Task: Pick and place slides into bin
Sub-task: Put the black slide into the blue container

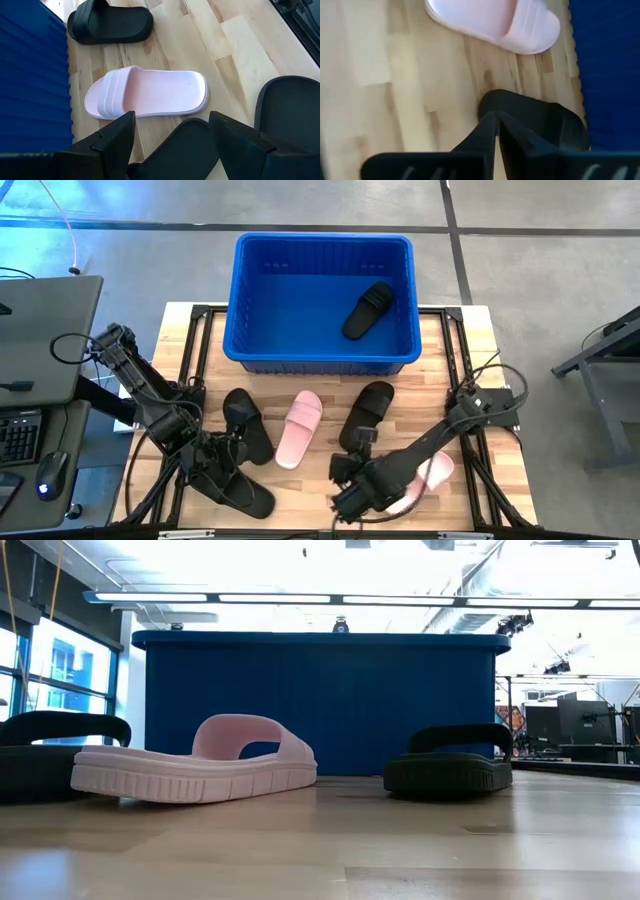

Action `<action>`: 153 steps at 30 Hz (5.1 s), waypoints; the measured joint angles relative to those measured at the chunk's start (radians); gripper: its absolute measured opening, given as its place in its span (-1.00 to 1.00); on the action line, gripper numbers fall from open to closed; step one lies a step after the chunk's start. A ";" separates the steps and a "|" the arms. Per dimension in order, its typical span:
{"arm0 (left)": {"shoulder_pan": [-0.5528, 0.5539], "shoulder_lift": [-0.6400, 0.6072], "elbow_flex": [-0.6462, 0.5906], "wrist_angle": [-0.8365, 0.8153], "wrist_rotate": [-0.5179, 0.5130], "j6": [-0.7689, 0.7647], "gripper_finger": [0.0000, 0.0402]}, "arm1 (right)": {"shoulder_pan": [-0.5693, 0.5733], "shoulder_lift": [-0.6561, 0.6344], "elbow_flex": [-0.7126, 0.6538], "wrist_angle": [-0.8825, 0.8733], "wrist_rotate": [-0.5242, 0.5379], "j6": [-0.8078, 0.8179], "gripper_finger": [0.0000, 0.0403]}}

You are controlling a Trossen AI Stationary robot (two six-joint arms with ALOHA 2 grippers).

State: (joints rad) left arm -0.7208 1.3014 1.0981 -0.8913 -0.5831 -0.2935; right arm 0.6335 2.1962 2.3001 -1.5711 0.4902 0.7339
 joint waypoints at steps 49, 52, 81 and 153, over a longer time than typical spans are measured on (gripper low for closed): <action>0.000 0.000 0.000 0.016 -0.056 0.025 0.21 | -0.101 -0.756 -1.546 1.334 0.082 -0.290 -0.45; 0.000 0.000 0.000 0.016 -0.056 0.027 0.21 | -0.113 -0.756 -1.546 1.313 0.155 -0.313 -0.31; 0.000 0.000 0.000 0.013 -0.055 0.027 0.21 | -0.131 -0.552 -1.508 1.222 0.444 -0.327 -0.24; 0.000 0.000 0.000 0.029 -0.062 0.024 0.21 | -1.136 -0.631 -1.103 1.523 -0.093 -1.686 -1.00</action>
State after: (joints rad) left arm -0.7204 1.3018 1.0985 -0.8618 -0.6448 -0.2697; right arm -0.5030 1.5654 1.1969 -0.0478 0.3977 -0.9520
